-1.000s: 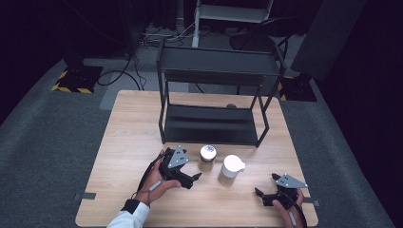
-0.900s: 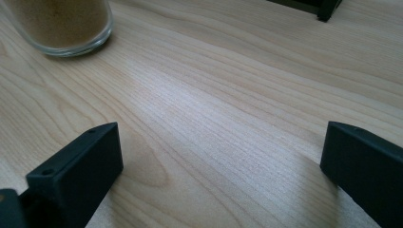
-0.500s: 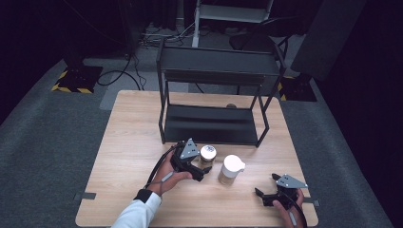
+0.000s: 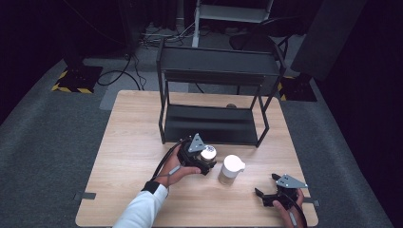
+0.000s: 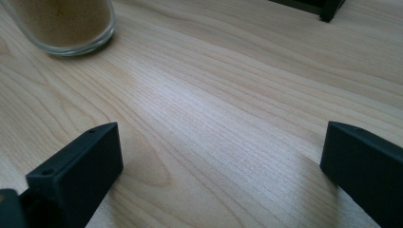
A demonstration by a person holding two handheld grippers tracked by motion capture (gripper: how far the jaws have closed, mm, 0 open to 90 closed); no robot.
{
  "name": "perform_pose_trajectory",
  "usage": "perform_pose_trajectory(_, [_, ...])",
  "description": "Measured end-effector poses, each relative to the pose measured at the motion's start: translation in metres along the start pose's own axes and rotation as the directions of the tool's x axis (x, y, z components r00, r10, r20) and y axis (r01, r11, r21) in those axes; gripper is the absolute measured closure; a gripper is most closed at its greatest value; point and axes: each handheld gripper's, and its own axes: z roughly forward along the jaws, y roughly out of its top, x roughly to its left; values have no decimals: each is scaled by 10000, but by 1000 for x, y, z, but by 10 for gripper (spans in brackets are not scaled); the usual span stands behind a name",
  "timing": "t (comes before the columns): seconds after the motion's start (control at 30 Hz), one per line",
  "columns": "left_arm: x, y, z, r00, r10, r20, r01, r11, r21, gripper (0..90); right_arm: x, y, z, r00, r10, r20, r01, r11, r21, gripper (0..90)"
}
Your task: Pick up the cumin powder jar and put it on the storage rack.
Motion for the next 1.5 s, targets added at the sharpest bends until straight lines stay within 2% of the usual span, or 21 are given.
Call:
perform_pose_trajectory(0.13, [0, -2, 3, 10000, 73, 35, -73, 9999, -133, 108, 0, 0, 0, 10000, -1, -2, 1, 10000, 0, 1])
perform_pose_trajectory(0.23, [-1, -1, 7, 9988, 476, 69, -475, 9988, -68, 192, 0, 0, 0, 10000, 0, -2, 0, 10000, 1, 1])
perform_pose_trajectory(0.27, [0, -2, 9, 9985, 524, 145, -523, 9986, -62, 249, 0, 0, 0, 10000, -2, 0, 2, 10000, 1, 1])
perform_pose_trajectory(0.33, [3, -3, 10, 9983, 482, 315, -479, 9988, -120, 277, 0, 0, 0, 10000, 0, -1, 0, 10000, 0, 1])
perform_pose_trajectory(0.37, [4, -3, 10, 9984, 466, 331, -461, 9988, -141, 324, 0, 0, 0, 10000, 1, -1, -1, 10000, 1, 1])
perform_pose_trajectory(0.7, [8, -3, 9, 9990, 295, 333, -289, 9995, -158, 334, 0, 0, 0, 10000, -6, -14, 6, 10000, 1, 1])
perform_pose_trajectory(0.8, [7, -1, 5, 9993, 342, 156, -342, 9994, -33, 336, 0, 0, 0, 10000, -8, -17, 8, 10000, 2, 1])
perform_pose_trajectory(0.9, [11, 2, -2, 9995, 287, 166, -287, 9996, -11, 337, 0, 0, 0, 10000, -9, -17, 9, 10000, 3, 1])
perform_pose_trajectory(0.97, [10, 8, -7, 9990, 444, 62, -445, 9990, 101, 337, 0, 0, 0, 10000, -17, -26, 17, 10000, 1, 1])
perform_pose_trajectory(1.3, [19, 38, -42, 9997, 110, -236, -123, 9983, -565, 339, -1, 0, 0, 10000, -40, -74, 40, 10000, 4, 1])
perform_pose_trajectory(1.5, [29, 64, -61, 9994, -49, -353, 27, 9981, -612, 339, -1, 0, 0, 9999, -52, -100, 52, 10000, 8, 1])
